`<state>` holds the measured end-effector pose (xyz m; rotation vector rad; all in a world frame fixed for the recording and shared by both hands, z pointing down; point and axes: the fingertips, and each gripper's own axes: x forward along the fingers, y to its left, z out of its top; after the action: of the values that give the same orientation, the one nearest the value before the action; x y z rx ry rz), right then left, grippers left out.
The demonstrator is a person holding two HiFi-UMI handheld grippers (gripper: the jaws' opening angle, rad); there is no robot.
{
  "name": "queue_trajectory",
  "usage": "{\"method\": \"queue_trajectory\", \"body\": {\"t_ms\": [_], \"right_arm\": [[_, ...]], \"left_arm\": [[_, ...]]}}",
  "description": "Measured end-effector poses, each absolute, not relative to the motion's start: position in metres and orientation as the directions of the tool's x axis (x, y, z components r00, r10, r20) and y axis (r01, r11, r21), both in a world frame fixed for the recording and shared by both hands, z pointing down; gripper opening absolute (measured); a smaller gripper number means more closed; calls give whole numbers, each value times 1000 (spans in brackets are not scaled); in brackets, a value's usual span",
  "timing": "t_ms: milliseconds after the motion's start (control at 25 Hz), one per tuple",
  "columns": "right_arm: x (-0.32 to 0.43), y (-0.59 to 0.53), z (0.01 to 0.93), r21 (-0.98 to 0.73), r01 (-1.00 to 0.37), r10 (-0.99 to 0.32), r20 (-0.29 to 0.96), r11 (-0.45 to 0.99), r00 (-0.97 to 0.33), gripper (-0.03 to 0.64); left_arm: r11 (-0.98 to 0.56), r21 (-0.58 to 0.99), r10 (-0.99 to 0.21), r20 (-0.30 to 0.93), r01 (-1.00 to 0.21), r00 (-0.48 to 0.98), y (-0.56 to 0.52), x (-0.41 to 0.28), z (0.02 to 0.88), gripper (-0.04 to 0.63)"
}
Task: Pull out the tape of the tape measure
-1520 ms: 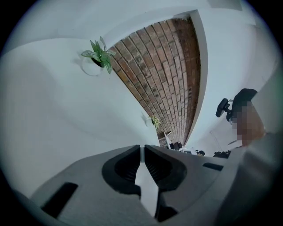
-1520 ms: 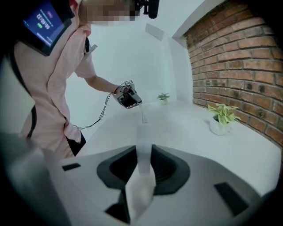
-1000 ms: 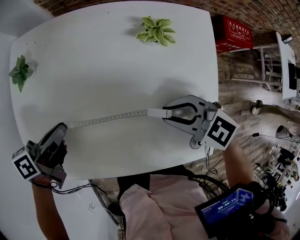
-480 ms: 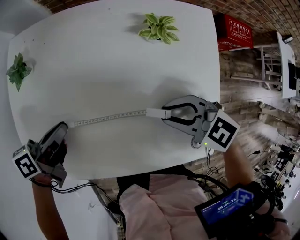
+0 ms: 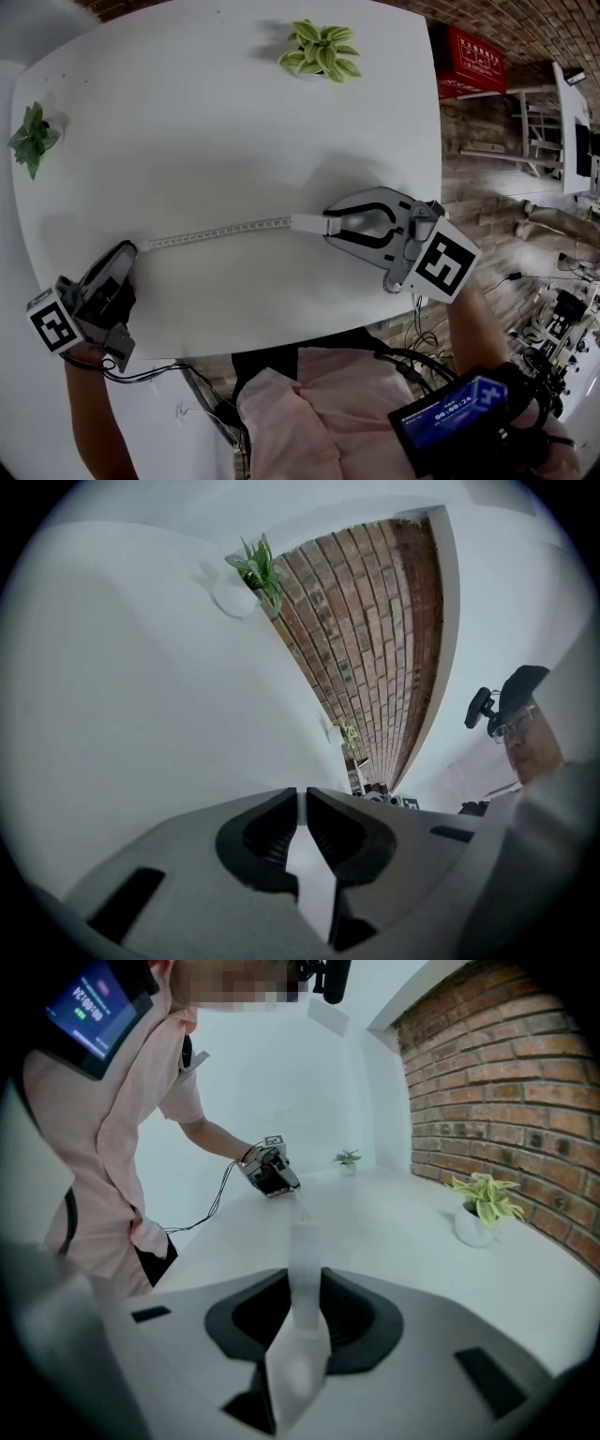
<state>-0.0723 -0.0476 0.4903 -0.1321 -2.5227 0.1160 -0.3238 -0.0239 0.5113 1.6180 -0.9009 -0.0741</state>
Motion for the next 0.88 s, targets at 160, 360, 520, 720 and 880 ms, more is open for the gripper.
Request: {"method": "queue_trajectory", "body": {"t_ms": [160, 360, 520, 720, 880], "right_arm": [[-73, -46, 493, -116, 65, 121, 580, 991, -806, 101], [-74, -44, 499, -126, 45, 111, 594, 991, -797, 155], [-76, -46, 498, -122, 23, 91, 590, 992, -802, 212], [-74, -48, 492, -112, 17, 79, 584, 994, -808, 216], [-73, -49, 485, -103, 6, 65, 575, 995, -816, 216]], "left_arm": [[40, 860, -581, 434, -508, 689, -23, -325, 513, 41], [34, 872, -583, 414, -488, 699, -25, -323, 509, 152], [21, 866, -580, 417, -500, 699, -24, -319, 507, 244], [17, 872, -586, 405, -489, 702, -23, -316, 503, 247], [14, 871, -600, 400, -491, 693, -20, -314, 493, 246]]}}
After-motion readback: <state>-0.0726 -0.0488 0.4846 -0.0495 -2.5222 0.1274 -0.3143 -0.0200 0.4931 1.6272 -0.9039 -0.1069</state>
